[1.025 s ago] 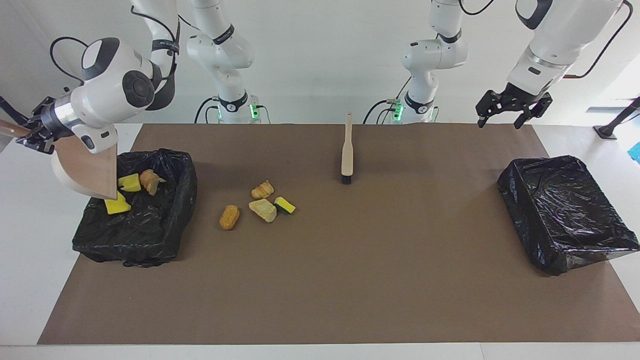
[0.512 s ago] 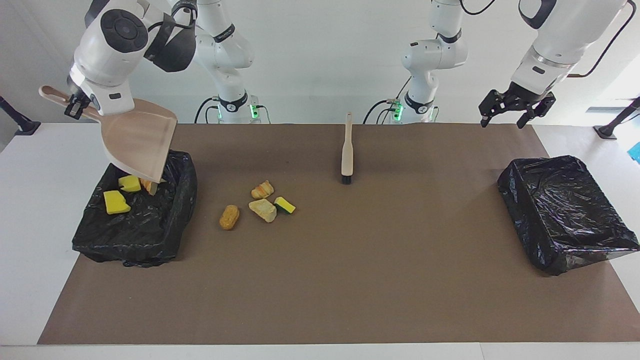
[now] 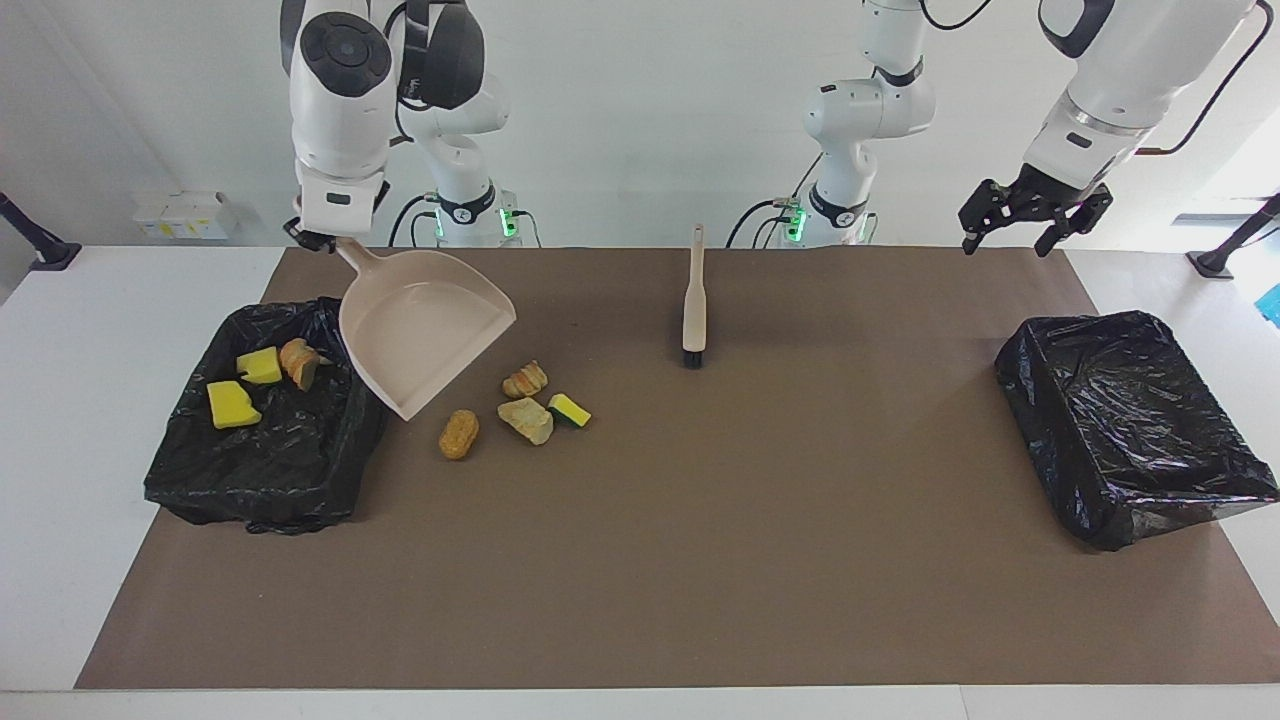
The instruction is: Sweep and dump trash in bin
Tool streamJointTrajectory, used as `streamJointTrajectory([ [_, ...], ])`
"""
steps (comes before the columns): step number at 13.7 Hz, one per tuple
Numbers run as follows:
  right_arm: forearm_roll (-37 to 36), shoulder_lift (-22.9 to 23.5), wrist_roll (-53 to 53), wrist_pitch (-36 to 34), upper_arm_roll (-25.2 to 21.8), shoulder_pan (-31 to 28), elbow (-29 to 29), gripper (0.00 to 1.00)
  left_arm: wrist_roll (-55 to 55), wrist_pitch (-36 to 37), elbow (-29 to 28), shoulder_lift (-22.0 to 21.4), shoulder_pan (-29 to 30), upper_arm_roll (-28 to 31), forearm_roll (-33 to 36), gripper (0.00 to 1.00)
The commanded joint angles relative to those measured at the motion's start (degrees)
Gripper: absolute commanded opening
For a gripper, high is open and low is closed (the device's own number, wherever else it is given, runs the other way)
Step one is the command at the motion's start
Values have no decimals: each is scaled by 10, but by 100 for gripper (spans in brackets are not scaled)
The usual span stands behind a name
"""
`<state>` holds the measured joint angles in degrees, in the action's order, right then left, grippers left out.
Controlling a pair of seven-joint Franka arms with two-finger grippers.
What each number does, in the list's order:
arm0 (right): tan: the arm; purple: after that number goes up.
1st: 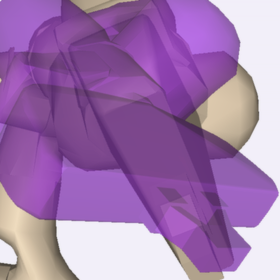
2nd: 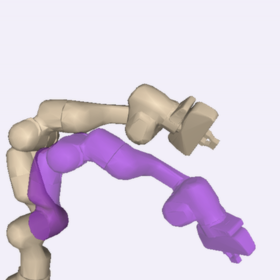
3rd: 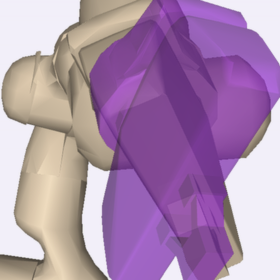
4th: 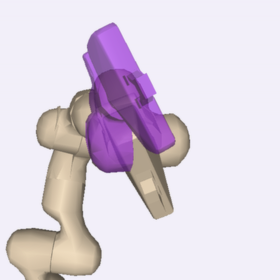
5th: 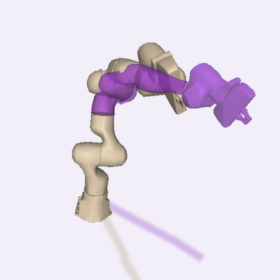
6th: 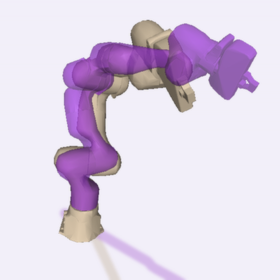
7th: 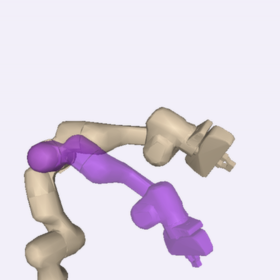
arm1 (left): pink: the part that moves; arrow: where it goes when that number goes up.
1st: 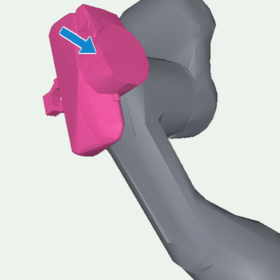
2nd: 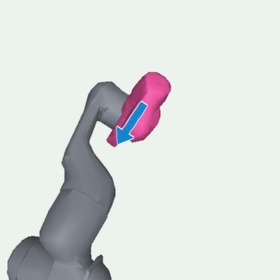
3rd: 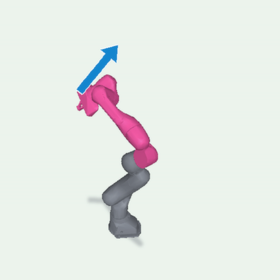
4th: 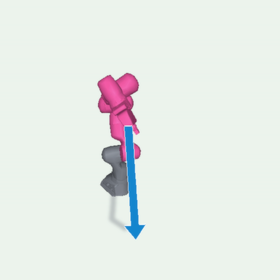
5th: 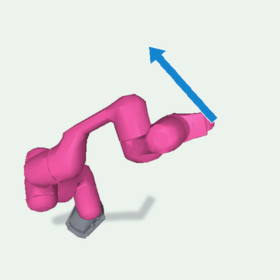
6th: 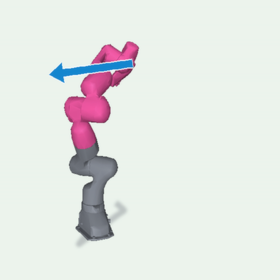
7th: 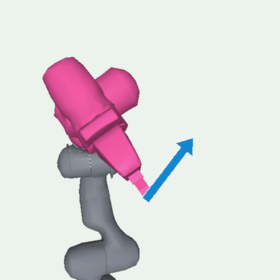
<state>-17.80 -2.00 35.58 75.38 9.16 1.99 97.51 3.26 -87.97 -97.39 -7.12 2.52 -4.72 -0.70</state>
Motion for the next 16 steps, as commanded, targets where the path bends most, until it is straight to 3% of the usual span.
streamJointTrajectory([
  [1,84,34,-207,14,2,47,-10,0,6,1,-6,-9,0,1,12,100],
  [4,139,109,-420,53,3,103,-64,0,6,1,-6,-9,0,1,12,100],
  [10,207,286,-707,155,3,194,-227,0,6,0,-6,-9,0,1,12,100],
  [13,225,367,-787,236,3,234,-275,0,6,1,-6,-9,0,1,12,100],
  [16,227,401,-805,304,3,251,-278,0,6,1,-6,-9,0,1,12,100],
])
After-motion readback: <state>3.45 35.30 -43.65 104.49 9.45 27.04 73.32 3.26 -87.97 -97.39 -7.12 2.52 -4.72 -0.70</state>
